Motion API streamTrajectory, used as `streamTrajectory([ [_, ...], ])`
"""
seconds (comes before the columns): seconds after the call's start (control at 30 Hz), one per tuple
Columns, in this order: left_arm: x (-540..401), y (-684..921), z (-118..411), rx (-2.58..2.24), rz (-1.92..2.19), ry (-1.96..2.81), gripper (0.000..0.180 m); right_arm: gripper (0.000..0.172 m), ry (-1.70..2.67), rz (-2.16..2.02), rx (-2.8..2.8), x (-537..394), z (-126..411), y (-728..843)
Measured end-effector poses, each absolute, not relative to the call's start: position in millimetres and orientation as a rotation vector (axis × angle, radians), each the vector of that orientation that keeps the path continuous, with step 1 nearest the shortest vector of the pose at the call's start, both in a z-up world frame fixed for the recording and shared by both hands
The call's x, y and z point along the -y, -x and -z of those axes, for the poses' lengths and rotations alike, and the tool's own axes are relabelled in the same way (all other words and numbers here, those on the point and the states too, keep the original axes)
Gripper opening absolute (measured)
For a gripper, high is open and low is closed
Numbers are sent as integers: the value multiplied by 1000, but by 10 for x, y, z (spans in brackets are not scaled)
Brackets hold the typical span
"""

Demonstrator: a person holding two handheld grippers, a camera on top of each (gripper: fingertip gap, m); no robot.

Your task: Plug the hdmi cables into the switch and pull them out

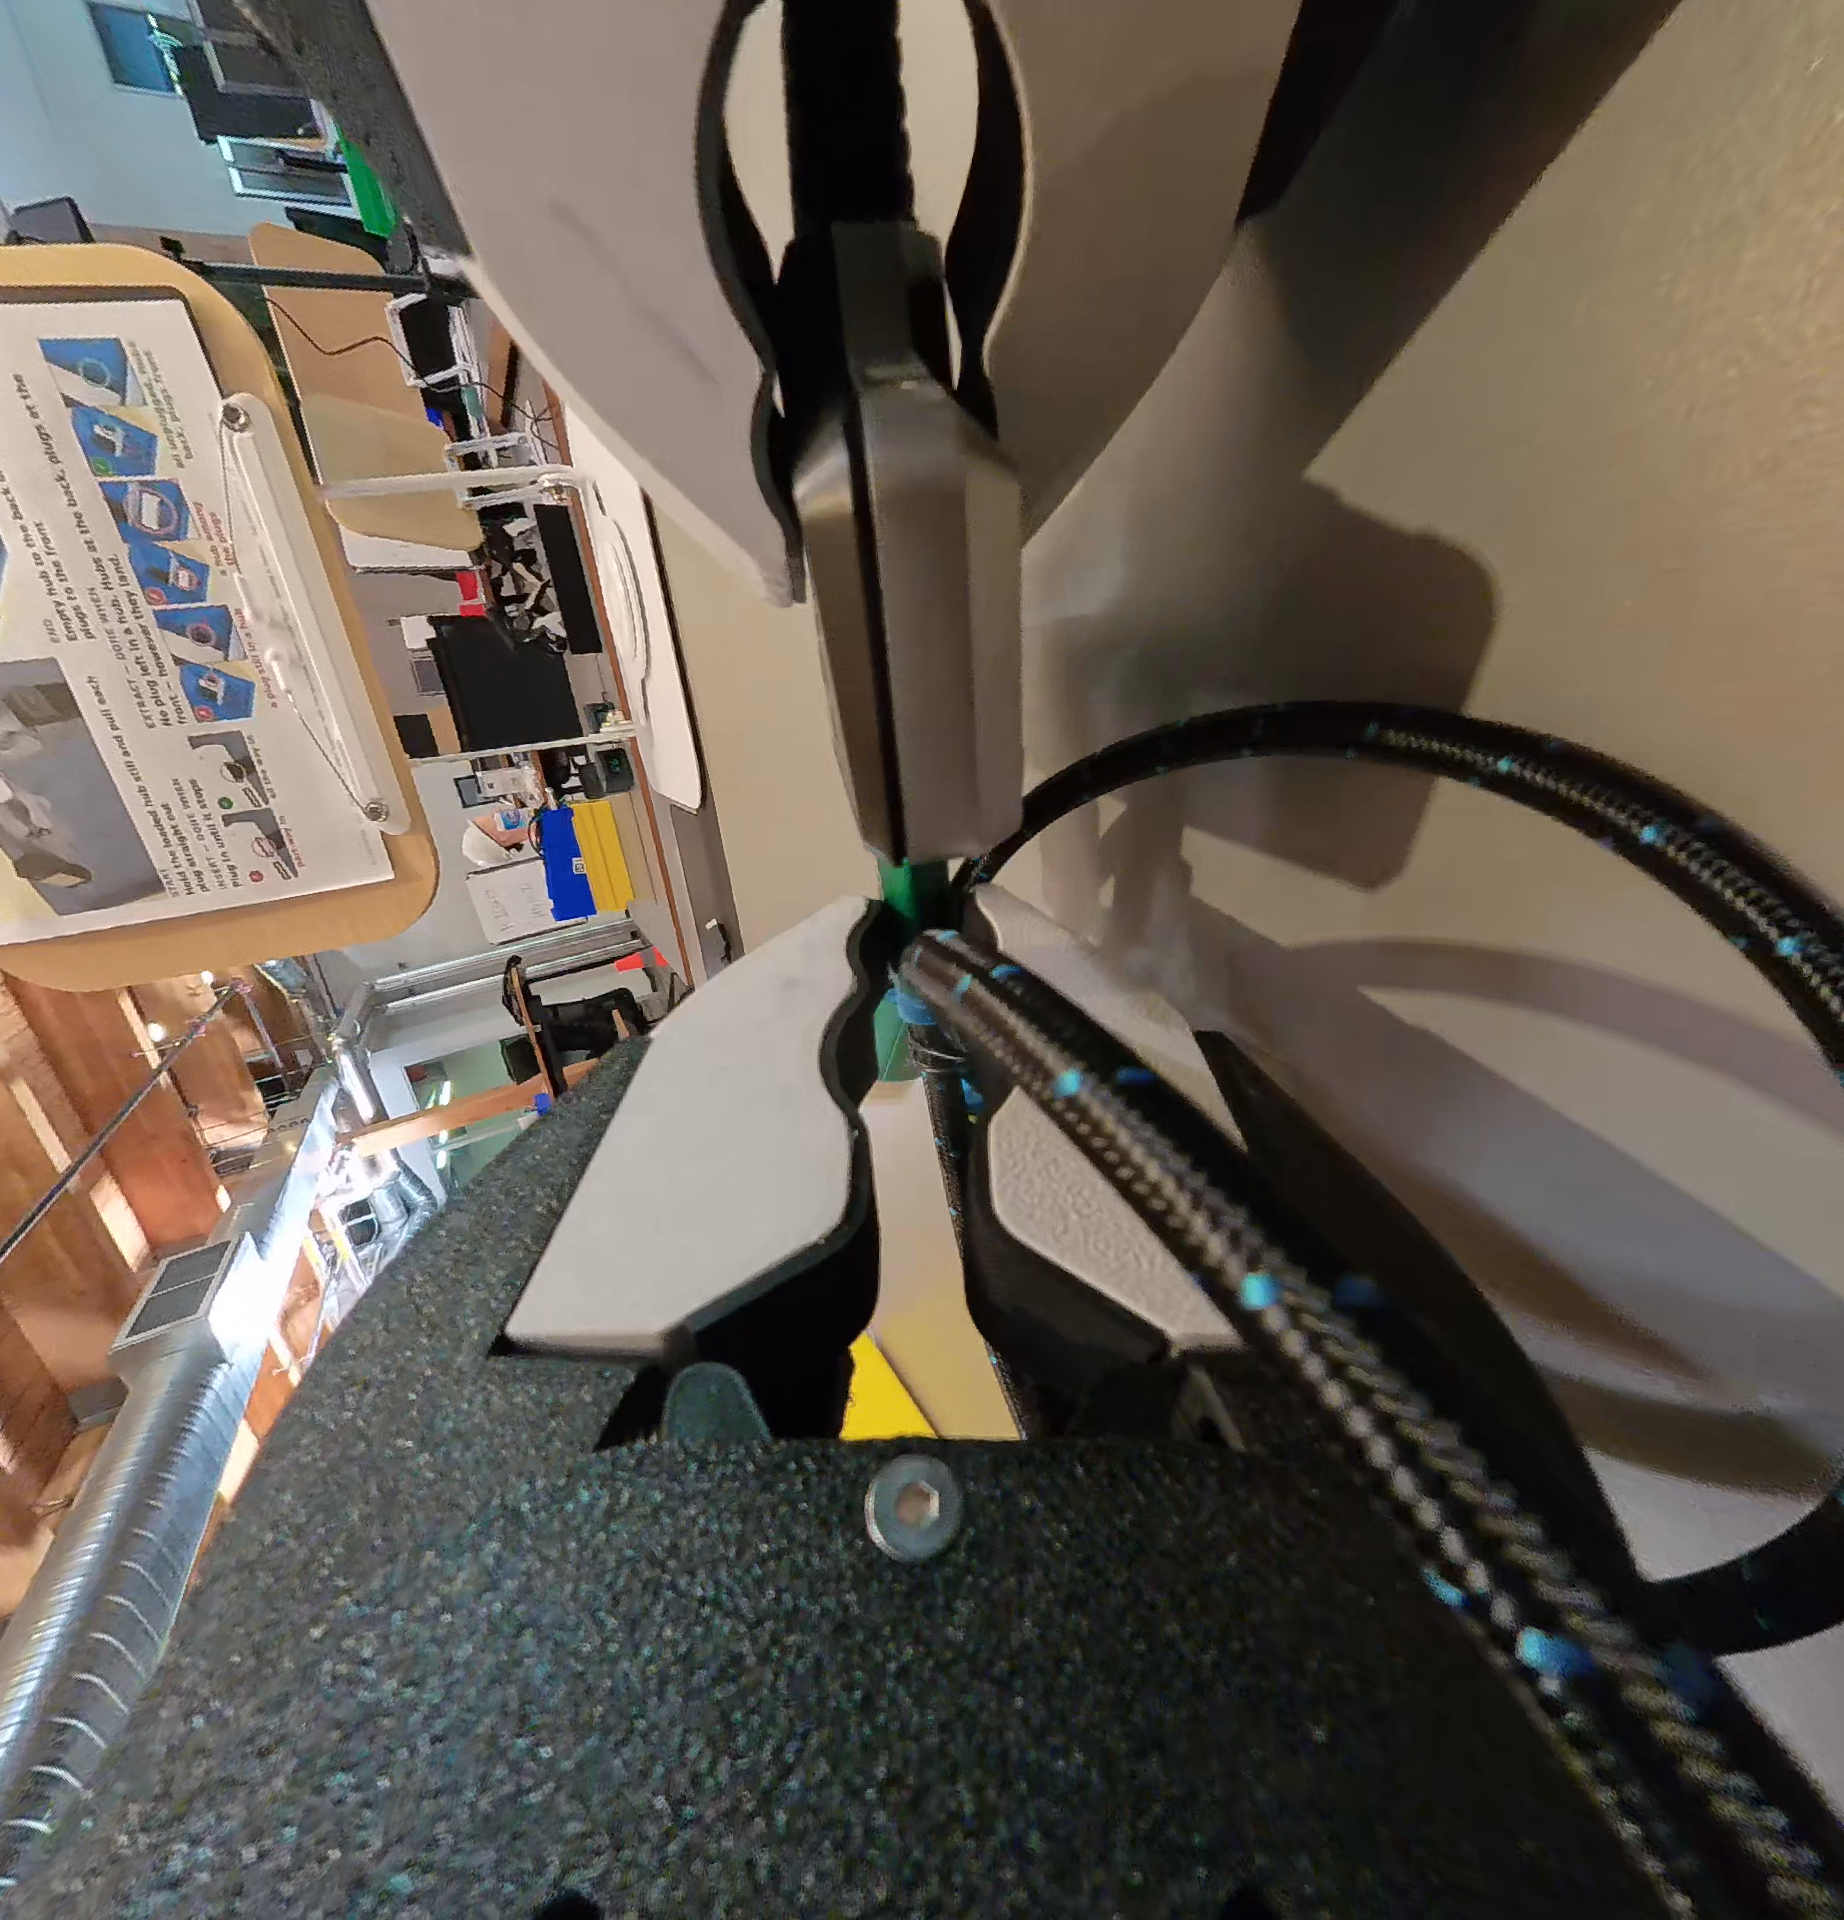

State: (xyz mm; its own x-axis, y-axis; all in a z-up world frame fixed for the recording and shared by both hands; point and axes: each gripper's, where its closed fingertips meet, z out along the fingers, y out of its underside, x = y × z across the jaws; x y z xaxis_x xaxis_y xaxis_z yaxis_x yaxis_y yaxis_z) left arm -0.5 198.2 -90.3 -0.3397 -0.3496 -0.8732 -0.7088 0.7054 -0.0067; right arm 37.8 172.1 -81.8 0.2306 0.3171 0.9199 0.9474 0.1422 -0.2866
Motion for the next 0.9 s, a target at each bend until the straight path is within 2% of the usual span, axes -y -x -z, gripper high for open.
streamTrajectory([
  [0.43,-1857,-62,880,-1932,-332,868,7,20,1411,694,1297,-1702,821,-390],
  [0.83,-1859,-98,914,-1929,-149,966,13,21,1391,727,1320,-1727,817,-410],
  [0.9,-1857,-111,914,-1925,-122,975,18,21,1391,732,1318,-1732,817,-415],
])
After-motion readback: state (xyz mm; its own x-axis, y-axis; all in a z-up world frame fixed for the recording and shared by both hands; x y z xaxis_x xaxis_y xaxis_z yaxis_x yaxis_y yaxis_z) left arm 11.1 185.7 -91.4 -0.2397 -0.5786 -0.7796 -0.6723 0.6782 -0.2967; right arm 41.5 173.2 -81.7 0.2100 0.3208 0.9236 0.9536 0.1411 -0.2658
